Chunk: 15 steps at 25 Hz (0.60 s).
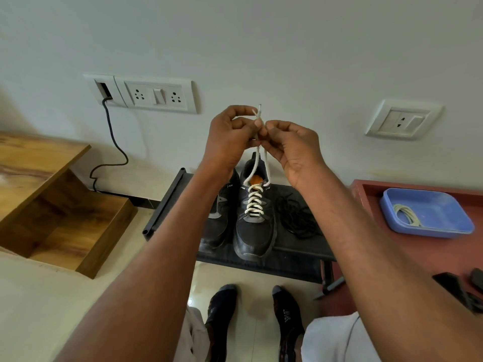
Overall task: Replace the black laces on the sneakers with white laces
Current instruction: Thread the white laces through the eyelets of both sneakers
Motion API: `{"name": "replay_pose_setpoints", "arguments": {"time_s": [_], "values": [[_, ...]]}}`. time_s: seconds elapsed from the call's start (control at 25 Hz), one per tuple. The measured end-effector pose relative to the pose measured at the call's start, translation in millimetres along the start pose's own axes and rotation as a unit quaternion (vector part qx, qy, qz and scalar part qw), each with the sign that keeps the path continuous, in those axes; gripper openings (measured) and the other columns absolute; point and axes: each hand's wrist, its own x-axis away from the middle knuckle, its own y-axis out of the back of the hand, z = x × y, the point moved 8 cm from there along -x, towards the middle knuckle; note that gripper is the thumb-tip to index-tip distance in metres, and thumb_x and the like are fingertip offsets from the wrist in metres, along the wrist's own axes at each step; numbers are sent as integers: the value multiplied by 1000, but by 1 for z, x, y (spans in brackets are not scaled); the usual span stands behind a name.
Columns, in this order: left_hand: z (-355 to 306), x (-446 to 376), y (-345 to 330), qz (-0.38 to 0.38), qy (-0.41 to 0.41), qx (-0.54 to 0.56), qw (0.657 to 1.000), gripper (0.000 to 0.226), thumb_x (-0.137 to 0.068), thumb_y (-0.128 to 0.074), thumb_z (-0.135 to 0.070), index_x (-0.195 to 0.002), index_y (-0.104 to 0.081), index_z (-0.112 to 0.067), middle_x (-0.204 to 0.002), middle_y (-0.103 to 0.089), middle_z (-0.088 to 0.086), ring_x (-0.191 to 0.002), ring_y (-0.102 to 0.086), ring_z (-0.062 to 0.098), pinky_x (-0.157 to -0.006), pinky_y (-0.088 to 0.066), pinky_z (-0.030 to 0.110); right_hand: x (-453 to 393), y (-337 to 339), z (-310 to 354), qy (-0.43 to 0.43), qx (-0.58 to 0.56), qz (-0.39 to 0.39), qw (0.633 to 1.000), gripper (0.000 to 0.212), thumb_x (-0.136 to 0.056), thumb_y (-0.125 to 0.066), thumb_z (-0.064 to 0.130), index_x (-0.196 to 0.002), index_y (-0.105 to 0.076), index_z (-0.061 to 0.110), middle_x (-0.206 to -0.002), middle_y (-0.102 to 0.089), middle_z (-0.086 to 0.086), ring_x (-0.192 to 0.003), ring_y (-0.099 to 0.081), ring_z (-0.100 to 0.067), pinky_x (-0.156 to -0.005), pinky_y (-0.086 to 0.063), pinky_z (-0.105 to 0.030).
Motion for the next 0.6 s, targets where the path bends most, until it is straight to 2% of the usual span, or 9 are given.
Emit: {"name": "replay_pose_setpoints", "arguments": {"time_s": [0.08,0.16,0.24,0.32,0.4,0.48,0.6], "values": [[5,-3,3,-20,2,1,1000,22,-97,-70,-7,-115,-65,3,-91,-78,16,-90,-77,26,-85,-63,42,2,-3,-2,3,-31,14,999,15,-97,-65,-7,-109,-73,-2,-97,-78,-17,-92,-76,-23,-96,-61,-38],[4,-4,6,-39,-9,-14,999,18,-95,-71,-8,-110,-67,3,-94,-79,14,-91,-77,27,-78,-63,39,3,-5,1,26,-1,19,999,19,-96,-65,-8,-109,-74,2,-104,-79,-17,-99,-77,-24,-97,-61,-37],[-1,-2,7,-50,-20,-42,998,14,-95,-72,-8,-106,-70,0,-91,-80,10,-86,-77,22,-69,-58,30,4,-2,5,55,56,-18,997,20,-92,-69,-10,-105,-76,3,-100,-79,-17,-94,-79,-25,-88,-64,-35],[-5,-1,10,-69,-32,-65,995,14,-96,-70,-8,-110,-71,-6,-86,-80,6,-81,-75,15,-65,-53,23,4,6,9,80,90,-79,990,17,-93,-71,-6,-104,-78,4,-95,-79,-14,-86,-79,-24,-76,-64,-33],[-7,-3,15,-95,-36,-65,993,17,-97,-68,-8,-114,-71,-11,-85,-80,3,-81,-74,12,-66,-53,20,4,10,17,107,111,-118,981,13,-95,-71,2,-103,-79,9,-91,-79,-6,-82,-78,-18,-69,-64,-33],[-11,-5,16,-106,-38,-62,992,16,-97,-69,-8,-112,-75,-9,-84,-80,1,-81,-73,9,-68,-51,15,5,6,26,118,126,-120,978,10,-94,-75,10,-99,-81,15,-85,-78,7,-77,-72,-4,-71,-62,-31],[-14,-4,7,-102,-25,-45,993,12,-95,-73,-13,-105,-79,-10,-85,-80,-5,-82,-72,-2,-69,-49,10,8,-4,29,99,116,-96,984,6,-92,-78,14,-96,-81,18,-76,-73,18,-69,-65,13,-69,-53,-15]]}}
